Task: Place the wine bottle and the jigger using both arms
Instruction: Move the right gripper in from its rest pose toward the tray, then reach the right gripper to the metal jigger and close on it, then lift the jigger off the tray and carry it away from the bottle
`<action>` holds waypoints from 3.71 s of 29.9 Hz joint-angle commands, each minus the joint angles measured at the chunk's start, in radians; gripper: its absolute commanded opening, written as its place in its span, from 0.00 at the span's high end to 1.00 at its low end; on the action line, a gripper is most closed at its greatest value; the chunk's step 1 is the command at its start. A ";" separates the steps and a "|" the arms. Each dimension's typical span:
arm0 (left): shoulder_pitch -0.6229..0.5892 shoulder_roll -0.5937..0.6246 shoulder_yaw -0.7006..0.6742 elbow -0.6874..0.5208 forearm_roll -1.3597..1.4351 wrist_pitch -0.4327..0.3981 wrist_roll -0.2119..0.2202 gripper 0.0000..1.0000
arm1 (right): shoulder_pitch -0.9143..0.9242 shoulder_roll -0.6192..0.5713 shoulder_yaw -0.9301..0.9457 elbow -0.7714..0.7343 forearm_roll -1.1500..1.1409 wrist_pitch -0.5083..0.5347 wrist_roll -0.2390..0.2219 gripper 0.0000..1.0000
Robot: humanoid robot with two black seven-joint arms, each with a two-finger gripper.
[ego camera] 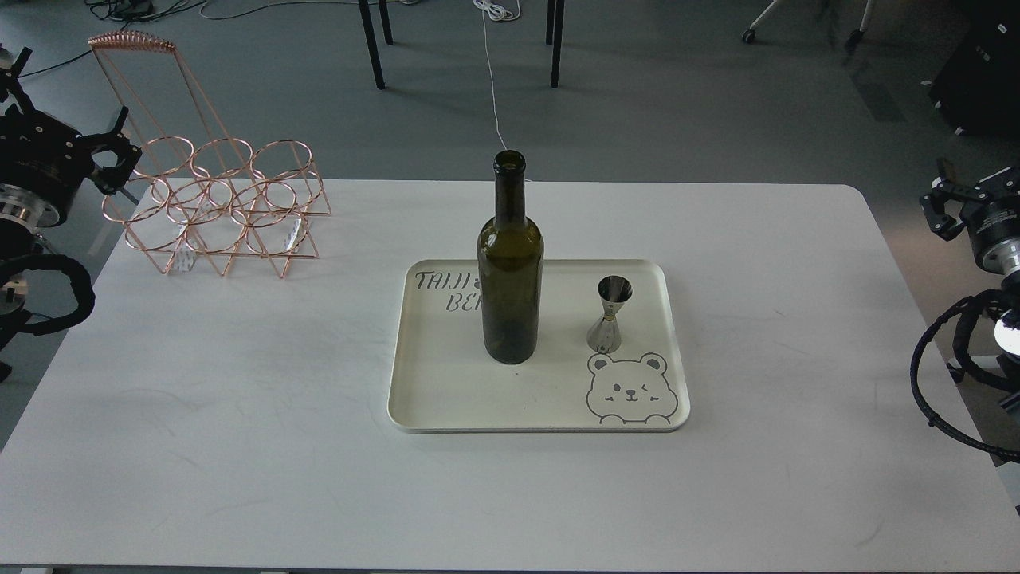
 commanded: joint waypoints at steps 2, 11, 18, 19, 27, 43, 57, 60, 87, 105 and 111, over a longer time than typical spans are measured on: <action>0.001 -0.005 0.009 0.001 0.010 0.004 0.000 0.02 | 0.001 -0.001 -0.001 0.005 -0.003 0.000 -0.002 0.01; 0.000 -0.013 -0.007 0.000 0.008 0.000 0.003 0.01 | 0.025 -0.111 -0.105 0.130 -0.034 0.000 0.004 0.01; -0.002 -0.027 -0.007 0.000 0.011 0.000 0.007 0.01 | 0.128 -0.190 -0.210 0.294 -0.377 0.000 0.028 0.01; -0.003 -0.036 -0.007 0.000 0.011 0.000 0.007 0.01 | 0.128 -0.216 -0.210 0.342 -0.429 0.000 0.031 0.01; -0.006 -0.059 -0.005 0.000 0.011 0.000 0.007 0.02 | 0.027 -0.447 -0.242 0.879 -0.989 -0.324 0.035 0.01; -0.017 -0.056 -0.008 -0.002 0.011 0.000 0.006 0.01 | -0.157 -0.352 -0.308 0.934 -1.738 -0.734 0.035 0.01; -0.012 -0.044 -0.007 0.000 0.010 0.000 0.004 0.01 | -0.079 -0.129 -0.417 0.816 -1.953 -0.762 0.035 0.09; -0.014 -0.040 -0.007 0.000 0.010 0.000 0.003 0.01 | -0.042 -0.083 -0.451 0.773 -1.965 -0.762 0.035 0.18; -0.003 -0.045 -0.005 0.046 0.011 0.000 -0.008 0.02 | 0.016 0.096 -0.508 0.581 -1.970 -0.794 0.035 0.80; -0.011 -0.042 -0.007 0.043 0.011 0.000 -0.005 0.01 | 0.075 -0.065 -0.477 0.623 -1.962 -0.935 0.035 0.96; -0.014 -0.042 -0.007 0.037 0.011 0.000 -0.001 0.01 | 0.029 -0.240 -0.432 0.623 -1.892 -0.977 0.035 0.96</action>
